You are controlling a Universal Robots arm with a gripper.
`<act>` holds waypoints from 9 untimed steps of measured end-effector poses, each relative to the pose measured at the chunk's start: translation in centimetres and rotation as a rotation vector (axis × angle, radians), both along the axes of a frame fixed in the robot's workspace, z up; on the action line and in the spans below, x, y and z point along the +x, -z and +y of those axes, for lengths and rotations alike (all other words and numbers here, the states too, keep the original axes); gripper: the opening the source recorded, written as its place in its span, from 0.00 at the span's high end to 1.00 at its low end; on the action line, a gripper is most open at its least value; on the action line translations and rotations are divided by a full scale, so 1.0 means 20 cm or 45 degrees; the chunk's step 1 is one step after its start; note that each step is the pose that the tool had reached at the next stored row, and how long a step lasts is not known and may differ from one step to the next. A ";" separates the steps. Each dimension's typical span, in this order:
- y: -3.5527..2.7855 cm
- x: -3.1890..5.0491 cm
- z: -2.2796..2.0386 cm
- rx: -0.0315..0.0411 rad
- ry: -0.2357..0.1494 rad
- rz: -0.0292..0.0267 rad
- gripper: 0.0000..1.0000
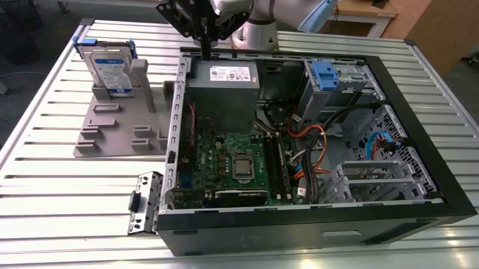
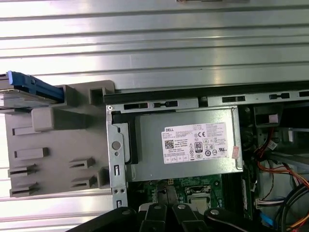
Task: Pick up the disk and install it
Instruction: 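Reach for the disk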
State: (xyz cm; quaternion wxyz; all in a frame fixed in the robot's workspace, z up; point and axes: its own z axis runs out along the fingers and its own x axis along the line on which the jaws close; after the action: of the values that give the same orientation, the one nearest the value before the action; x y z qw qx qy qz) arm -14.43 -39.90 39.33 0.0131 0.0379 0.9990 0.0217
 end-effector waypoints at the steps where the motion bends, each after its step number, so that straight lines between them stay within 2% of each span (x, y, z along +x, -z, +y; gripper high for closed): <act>1: 0.000 -0.004 0.000 0.0001 0.000 0.0000 0.90; 9: 0.000 -0.043 0.000 0.0001 0.000 0.0000 0.90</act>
State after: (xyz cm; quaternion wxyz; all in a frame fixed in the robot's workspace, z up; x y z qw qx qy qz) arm -15.29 -39.89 39.32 0.0131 0.0379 0.9990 0.0217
